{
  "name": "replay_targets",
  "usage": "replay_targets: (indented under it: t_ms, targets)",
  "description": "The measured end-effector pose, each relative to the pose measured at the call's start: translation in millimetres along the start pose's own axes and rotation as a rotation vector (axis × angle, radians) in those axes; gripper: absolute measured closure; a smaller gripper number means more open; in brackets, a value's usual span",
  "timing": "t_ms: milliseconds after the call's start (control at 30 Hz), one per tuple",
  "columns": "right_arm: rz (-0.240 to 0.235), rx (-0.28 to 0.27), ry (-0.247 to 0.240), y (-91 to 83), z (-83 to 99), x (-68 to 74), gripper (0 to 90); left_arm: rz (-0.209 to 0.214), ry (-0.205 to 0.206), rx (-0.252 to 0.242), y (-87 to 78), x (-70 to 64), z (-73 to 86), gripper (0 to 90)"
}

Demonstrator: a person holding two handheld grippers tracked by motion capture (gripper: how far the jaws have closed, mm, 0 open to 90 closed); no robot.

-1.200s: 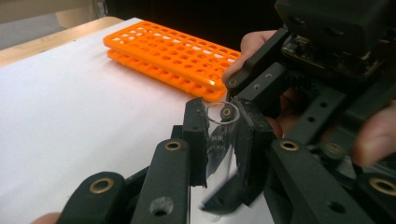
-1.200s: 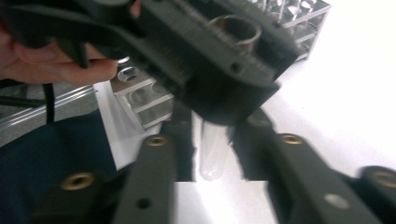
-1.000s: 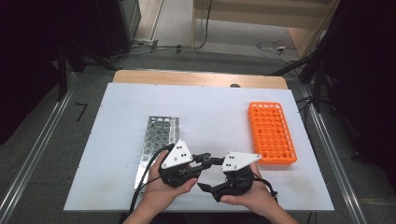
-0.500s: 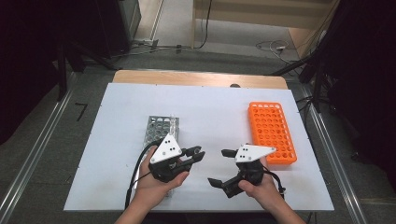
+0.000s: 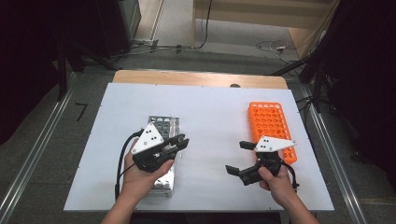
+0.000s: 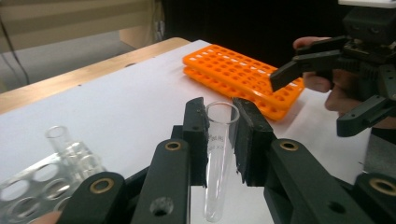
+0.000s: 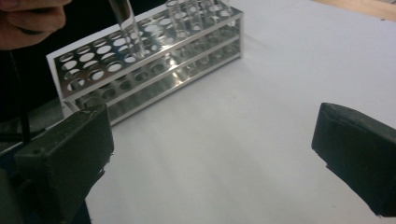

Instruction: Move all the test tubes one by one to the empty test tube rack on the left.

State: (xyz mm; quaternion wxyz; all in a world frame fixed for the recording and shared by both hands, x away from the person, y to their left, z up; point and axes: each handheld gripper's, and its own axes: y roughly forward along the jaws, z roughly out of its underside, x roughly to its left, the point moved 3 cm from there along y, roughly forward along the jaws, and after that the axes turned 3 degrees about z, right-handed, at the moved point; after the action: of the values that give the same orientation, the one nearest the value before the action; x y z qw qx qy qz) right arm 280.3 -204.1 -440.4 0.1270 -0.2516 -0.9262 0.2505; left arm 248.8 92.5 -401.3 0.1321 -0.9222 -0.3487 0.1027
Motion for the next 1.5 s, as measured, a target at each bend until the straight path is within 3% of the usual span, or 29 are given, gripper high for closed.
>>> replay_targets:
  t_ms: [533,967,1500]
  targets:
    - [0.11,-0.031,0.053,-40.8,21.0,-30.9,0.0,-0.092,-0.018,-0.007,-2.0,25.1,3.9,76.0]
    - [0.15,-0.052,0.065,-66.0,37.4,-37.4,0.0,-0.161,-0.011,0.022,7.9,35.9,16.5,76.0]
    - [0.181,-0.058,0.094,-83.5,51.4,-41.2,0.0,-0.168,-0.017,0.083,11.7,39.6,34.6,75.9]
